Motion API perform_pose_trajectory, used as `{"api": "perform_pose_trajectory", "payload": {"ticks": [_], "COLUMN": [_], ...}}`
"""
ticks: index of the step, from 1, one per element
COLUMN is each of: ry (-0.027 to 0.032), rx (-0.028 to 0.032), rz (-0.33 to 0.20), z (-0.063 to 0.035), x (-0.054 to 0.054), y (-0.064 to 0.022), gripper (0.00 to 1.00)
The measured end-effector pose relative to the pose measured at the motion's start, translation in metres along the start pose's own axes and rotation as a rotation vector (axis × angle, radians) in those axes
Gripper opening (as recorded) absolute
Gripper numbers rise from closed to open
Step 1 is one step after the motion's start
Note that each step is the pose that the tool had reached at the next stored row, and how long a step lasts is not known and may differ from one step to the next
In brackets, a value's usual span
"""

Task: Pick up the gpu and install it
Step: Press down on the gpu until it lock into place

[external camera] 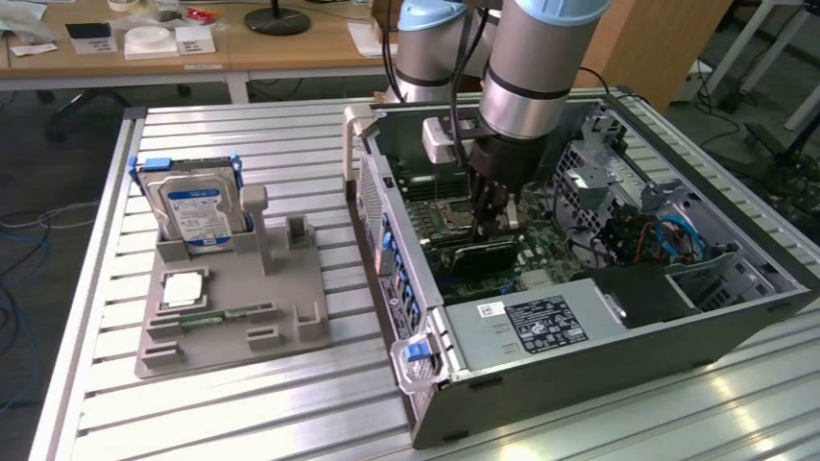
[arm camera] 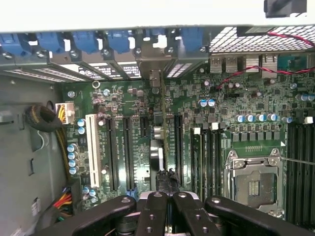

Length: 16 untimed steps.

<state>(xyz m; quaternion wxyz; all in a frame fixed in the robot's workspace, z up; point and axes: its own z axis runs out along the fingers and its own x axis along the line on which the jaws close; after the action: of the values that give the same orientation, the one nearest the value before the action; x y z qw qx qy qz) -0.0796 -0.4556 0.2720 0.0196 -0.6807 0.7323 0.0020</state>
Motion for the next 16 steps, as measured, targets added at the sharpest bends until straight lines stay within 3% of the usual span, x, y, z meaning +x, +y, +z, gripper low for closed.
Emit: {"api": "perform_pose_trajectory", "payload": {"ticks": [16], "ry": [0.0], "rx": [-0.0001], "rz": [0.0], "z": [0.0056], "x": [0.0005], "y": [0.0], "gripper": [0.11]}}
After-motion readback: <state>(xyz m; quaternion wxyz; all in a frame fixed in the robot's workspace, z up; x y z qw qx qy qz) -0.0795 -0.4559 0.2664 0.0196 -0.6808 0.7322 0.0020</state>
